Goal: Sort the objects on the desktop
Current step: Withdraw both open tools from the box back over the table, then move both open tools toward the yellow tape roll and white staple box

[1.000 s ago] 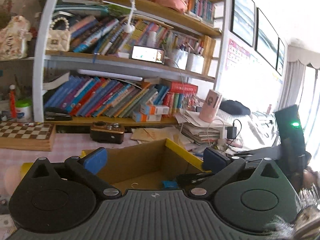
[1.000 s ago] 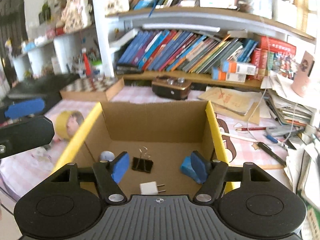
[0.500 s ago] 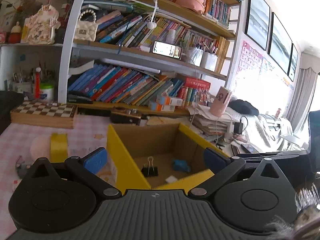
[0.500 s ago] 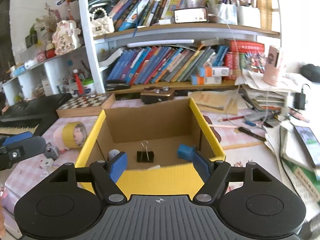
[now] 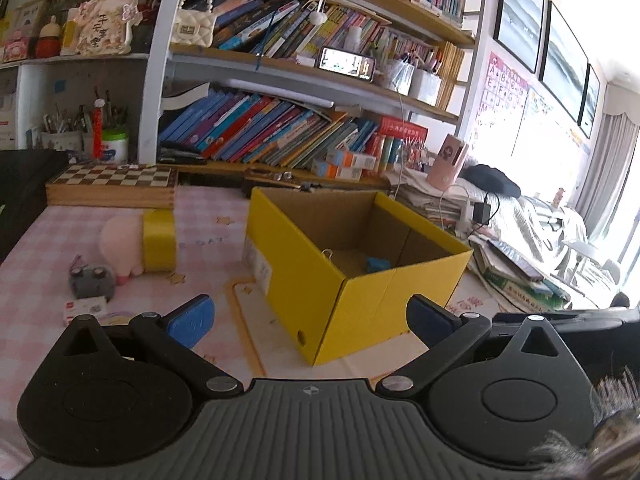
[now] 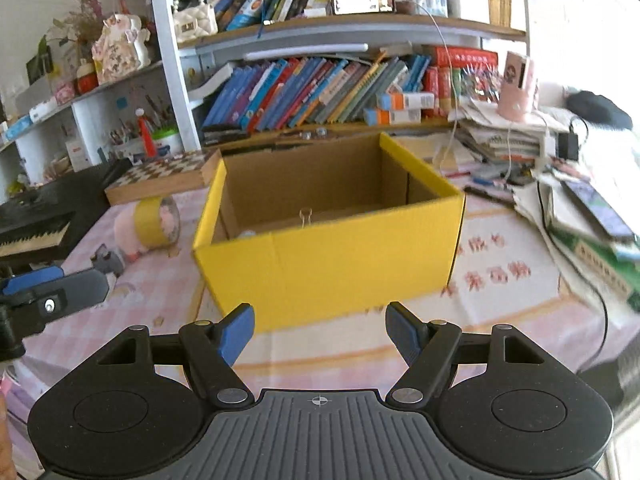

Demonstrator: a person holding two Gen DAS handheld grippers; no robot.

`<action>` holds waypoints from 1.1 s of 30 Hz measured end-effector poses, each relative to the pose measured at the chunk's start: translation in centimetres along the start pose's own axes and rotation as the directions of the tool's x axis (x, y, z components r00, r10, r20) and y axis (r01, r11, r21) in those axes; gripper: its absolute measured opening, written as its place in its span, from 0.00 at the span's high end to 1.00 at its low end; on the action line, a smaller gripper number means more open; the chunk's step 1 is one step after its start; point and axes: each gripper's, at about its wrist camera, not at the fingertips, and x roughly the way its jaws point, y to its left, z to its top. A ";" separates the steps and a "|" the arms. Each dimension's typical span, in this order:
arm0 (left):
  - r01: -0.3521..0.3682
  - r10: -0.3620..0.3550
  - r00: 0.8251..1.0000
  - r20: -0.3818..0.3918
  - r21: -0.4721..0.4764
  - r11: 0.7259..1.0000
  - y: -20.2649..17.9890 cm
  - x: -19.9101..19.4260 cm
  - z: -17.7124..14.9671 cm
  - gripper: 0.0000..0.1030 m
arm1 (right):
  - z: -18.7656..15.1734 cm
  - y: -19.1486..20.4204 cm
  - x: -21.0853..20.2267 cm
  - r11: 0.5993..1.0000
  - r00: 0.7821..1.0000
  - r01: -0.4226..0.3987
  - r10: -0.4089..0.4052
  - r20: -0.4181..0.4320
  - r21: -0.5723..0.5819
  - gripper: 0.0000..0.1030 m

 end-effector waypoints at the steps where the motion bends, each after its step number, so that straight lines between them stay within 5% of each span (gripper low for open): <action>1: -0.001 0.001 1.000 -0.002 -0.003 1.000 0.3 -0.2 -0.1 0.00 | -0.3 0.3 -0.1 1.000 1.000 0.007 -0.007 -0.005 0.003 0.28; 13: -0.052 0.049 0.995 -0.085 -0.038 0.998 3.7 -3.1 -1.4 0.00 | -3.2 4.3 -1.5 0.999 0.998 0.026 -0.024 -0.058 0.030 0.25; 19: -0.065 0.066 0.991 -0.116 0.019 0.998 4.5 -4.3 -2.0 0.00 | -4.3 6.6 -1.8 1.000 0.997 0.015 -0.013 -0.079 0.017 0.24; 33: -0.054 0.060 0.993 -0.102 0.057 0.997 7.5 -7.4 -2.7 0.00 | -5.3 11.8 -1.4 0.999 0.994 -0.044 0.041 -0.101 -0.031 0.17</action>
